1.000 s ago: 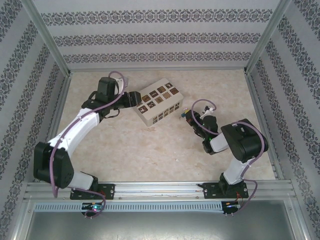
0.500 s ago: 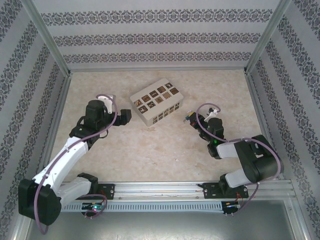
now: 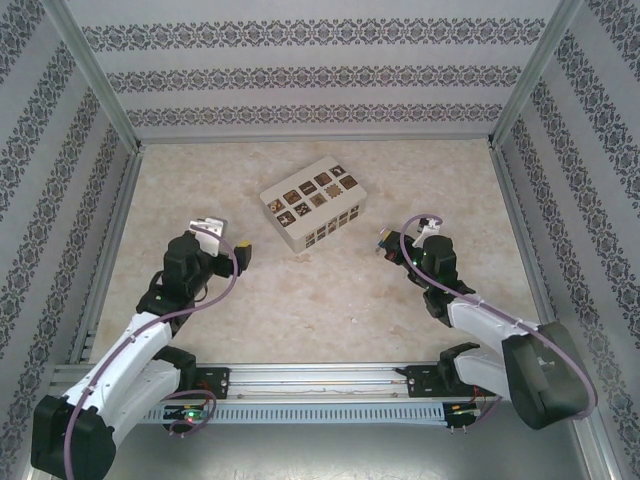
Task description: Unlock a padlock with a key
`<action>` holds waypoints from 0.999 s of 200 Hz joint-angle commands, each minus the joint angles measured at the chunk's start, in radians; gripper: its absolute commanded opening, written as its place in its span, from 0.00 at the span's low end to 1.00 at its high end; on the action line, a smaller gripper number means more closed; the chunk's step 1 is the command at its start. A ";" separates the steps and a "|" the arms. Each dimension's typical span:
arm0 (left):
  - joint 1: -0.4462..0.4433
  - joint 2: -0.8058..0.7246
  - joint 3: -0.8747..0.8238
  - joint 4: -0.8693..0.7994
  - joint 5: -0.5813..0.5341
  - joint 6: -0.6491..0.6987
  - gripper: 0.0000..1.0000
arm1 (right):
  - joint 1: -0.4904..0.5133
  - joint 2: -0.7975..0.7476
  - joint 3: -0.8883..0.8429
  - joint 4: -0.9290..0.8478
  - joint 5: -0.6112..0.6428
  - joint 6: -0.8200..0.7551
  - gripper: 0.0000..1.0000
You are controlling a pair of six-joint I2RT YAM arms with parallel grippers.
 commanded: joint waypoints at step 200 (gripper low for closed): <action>0.005 0.204 -0.075 0.283 0.484 0.341 0.99 | 0.007 -0.131 0.337 -0.814 -0.350 -0.430 0.00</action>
